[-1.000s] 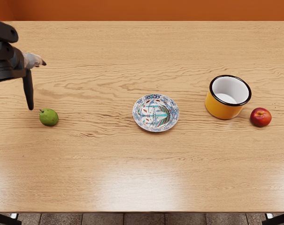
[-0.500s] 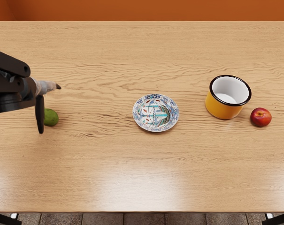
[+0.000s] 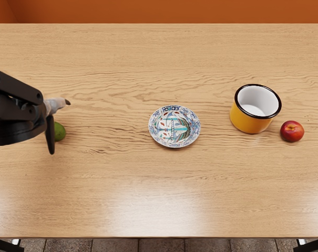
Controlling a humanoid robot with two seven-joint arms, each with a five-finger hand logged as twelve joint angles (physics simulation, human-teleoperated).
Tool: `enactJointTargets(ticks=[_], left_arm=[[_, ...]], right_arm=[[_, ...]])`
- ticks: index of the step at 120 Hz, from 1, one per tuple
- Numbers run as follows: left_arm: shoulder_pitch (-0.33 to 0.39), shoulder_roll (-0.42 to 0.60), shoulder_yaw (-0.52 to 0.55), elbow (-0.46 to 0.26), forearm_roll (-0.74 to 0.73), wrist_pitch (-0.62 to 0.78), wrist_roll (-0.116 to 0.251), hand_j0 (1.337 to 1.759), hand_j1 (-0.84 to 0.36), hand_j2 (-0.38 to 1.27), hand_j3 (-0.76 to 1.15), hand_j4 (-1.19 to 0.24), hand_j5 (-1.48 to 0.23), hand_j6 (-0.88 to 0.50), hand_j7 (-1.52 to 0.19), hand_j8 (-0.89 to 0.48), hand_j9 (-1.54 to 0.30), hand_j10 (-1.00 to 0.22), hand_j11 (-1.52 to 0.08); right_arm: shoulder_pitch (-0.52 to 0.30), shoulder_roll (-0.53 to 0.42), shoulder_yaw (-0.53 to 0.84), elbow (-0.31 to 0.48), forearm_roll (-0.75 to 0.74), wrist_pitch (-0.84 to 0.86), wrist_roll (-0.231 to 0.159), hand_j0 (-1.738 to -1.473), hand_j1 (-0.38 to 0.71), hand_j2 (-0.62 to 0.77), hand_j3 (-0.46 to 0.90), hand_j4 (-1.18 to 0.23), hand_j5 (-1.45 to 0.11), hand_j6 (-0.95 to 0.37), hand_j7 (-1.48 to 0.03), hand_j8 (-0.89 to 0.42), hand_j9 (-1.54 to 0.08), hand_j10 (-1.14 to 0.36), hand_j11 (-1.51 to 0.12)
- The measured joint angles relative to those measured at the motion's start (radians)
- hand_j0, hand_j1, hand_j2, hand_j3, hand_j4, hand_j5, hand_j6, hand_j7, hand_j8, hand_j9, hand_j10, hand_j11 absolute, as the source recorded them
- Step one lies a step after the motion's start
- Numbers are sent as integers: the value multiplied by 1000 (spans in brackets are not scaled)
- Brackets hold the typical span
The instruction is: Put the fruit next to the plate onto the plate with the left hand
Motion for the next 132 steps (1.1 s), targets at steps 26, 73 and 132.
enactJointTargets(ticks=[26,73,132], left_arm=[[22,-12,-6,6,-5,20,0,1658,168,30,0,-151,-196,-152,-196,-151,-196,-151,-196],[36,-9,11,19,-6,43,1,1658,120,38,0,-191,-248,-191,-248,-191,-248,-191,-248],[56,-9,38,25,-13,45,1,1658,29,54,0,-267,-347,-267,-347,-267,-347,-267,-347]], right_arm=[[0,0,0,0,0,0,0,-1658,-349,0,0,0,0,-1,0,0,0,0,0],[0,0,0,0,0,0,0,-1658,-349,0,0,0,0,-1,0,0,0,0,0],[0,0,0,0,0,0,0,-1658,-349,0,0,0,0,-1,0,0,0,0,0]])
